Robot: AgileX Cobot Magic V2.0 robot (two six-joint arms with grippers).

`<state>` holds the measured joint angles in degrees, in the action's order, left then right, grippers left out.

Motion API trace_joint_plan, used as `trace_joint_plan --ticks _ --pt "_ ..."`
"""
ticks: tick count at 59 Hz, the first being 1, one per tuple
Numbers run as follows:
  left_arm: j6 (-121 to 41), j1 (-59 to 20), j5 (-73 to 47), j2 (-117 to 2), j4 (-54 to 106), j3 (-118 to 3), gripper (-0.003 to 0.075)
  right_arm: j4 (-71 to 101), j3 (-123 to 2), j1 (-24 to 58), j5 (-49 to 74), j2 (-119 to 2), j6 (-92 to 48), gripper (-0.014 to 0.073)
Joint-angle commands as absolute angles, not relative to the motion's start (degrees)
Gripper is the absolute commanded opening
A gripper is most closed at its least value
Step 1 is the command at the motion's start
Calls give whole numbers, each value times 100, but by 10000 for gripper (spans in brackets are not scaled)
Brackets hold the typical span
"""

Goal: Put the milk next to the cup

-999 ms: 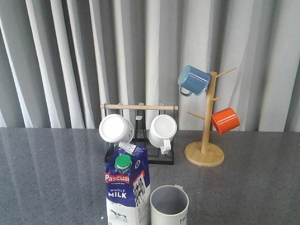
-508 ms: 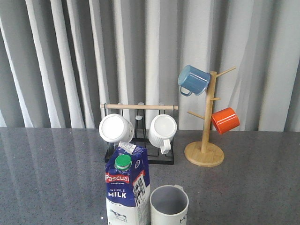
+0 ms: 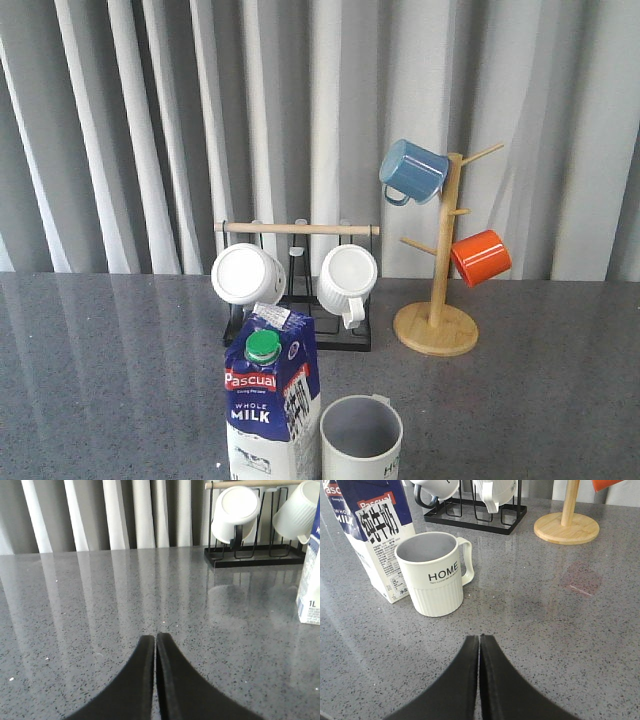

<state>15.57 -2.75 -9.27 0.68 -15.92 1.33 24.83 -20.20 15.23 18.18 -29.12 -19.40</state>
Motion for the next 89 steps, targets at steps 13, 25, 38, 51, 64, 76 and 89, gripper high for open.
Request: trace_joint_plan --ticks 13,25,38,51,64,76,89 --pt "-383 -259 -384 137 701 -22 -7 2538 -2179 1518 1434 -2935 -1957 -1" --pt "-669 -259 -384 137 993 -22 -7 2538 -2179 1518 1434 -2935 -1957 -1" --pt "-669 -259 -384 137 992 -22 -6 2538 -2179 1518 1439 -2935 -1957 -1" --pt "-669 -259 -384 137 992 -22 -6 2538 -2179 1518 1439 -2935 -1957 -1" --pt "-669 -259 -384 137 992 -22 -6 2522 -2064 1518 1321 -2902 -1957 -1" --pt "-669 -259 -384 137 992 -22 -6 2506 -867 1220 -258 -1828 -1754 -1" --pt "-669 -259 -384 137 992 -22 -6 1570 -31 213 -658 -759 -870 -1"
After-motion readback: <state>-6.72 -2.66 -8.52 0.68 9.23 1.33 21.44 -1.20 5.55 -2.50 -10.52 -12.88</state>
